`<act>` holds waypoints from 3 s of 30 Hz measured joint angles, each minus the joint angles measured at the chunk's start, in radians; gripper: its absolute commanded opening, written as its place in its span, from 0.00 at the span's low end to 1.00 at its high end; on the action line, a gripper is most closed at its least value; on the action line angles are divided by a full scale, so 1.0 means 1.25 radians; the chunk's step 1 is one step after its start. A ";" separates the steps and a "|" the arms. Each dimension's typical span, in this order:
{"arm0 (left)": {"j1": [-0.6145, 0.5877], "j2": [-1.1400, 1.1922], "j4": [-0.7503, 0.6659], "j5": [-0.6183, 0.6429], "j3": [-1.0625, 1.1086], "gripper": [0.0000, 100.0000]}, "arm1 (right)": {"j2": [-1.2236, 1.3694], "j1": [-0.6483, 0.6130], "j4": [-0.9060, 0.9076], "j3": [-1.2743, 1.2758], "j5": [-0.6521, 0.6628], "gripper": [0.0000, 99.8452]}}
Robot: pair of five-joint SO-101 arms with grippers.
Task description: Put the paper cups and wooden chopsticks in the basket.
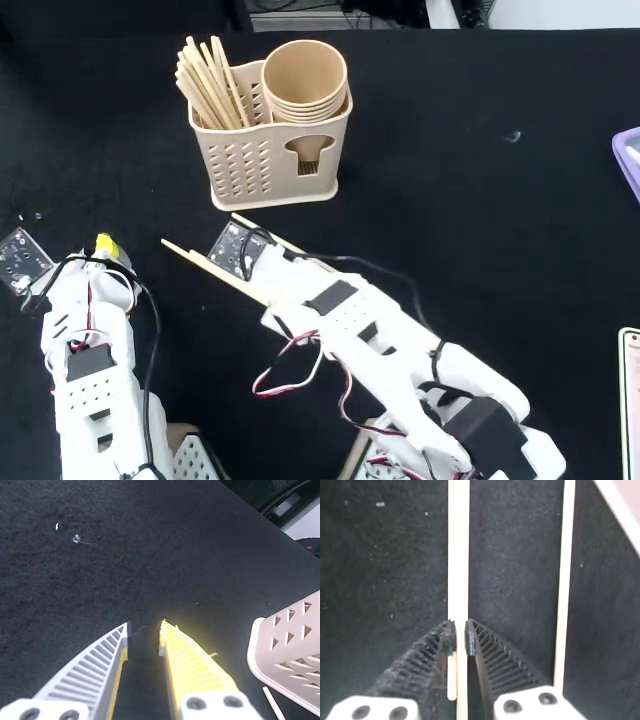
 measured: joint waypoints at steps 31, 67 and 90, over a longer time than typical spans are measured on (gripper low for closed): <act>0.000 0.000 0.000 0.000 0.000 0.12 | 0.223 0.002 0.124 -0.204 0.006 0.01; 0.000 0.000 0.000 0.000 0.000 0.12 | 0.216 0.000 0.110 -0.201 -0.014 0.10; 0.000 0.000 0.000 0.000 0.000 0.12 | 0.309 0.018 0.183 -0.314 0.060 0.19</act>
